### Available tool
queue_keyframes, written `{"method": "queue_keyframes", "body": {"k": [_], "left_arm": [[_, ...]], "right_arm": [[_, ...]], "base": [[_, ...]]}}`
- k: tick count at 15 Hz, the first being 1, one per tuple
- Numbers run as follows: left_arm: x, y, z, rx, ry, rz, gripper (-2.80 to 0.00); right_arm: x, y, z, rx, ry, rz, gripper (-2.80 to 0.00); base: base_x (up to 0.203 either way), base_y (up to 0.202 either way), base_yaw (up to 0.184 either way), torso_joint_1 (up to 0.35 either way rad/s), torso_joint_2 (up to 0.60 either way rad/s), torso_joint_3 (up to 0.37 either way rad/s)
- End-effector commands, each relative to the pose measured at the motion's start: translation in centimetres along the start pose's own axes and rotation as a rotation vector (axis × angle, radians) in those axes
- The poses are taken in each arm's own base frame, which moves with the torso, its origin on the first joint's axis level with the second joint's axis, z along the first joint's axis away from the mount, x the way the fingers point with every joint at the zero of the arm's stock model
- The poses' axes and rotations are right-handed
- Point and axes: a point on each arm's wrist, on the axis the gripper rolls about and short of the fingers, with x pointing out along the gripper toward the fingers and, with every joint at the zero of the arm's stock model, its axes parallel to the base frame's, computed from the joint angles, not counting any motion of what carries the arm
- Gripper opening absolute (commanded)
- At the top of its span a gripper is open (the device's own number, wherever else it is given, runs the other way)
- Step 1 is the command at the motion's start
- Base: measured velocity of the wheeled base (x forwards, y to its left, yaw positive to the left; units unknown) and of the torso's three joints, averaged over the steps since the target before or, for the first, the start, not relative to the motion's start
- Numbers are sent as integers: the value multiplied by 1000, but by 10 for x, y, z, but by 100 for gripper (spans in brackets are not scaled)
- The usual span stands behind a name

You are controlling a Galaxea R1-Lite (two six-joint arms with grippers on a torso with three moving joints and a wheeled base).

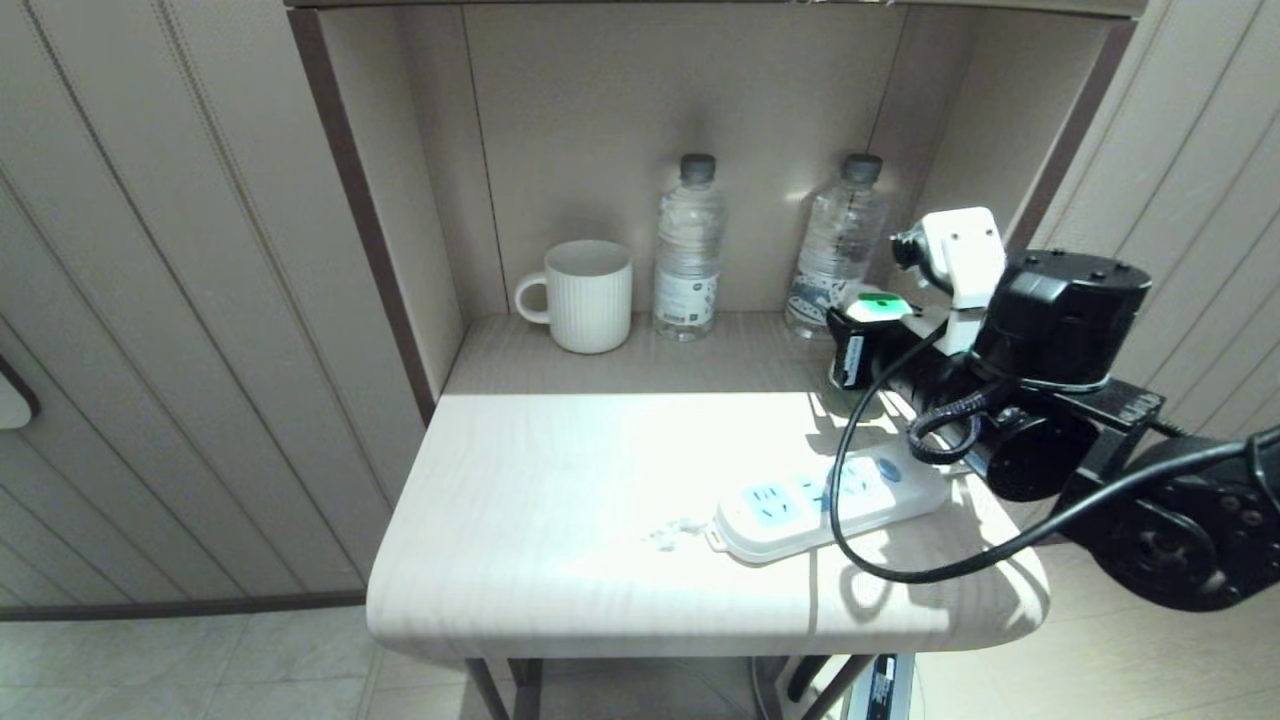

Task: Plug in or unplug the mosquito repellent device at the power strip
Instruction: Pick up the mosquito repellent liquid, then insert the plug into the socket

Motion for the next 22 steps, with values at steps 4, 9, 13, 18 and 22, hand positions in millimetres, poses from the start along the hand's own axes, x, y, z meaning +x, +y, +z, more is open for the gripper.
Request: {"method": "queue_keyframes", "body": {"k": [4,9,13,18,22], "left_arm": [[0,0,0,0,0,0,-280],[0,0,0,0,0,-1,-280],[0,0,0,0,1,-1,-280],[0,0,0,0,0,0,-280],[0,0,0,0,0,0,-280]], "right_arm": [[-41,-13,47,-68,116,45,-280],[-85,-9,91,-137,354,180,-280],[-114,-18,124,-99,512,238,-280],[-135,-28,110,-193,878,346,-280],[-139,-29,106,-157,975,456,-280]], "base": [[0,0,0,0,0,0],[0,0,0,0,0,0],[0,0,0,0,0,0],[0,0,0,0,0,0],[0,0,0,0,0,0]]}}
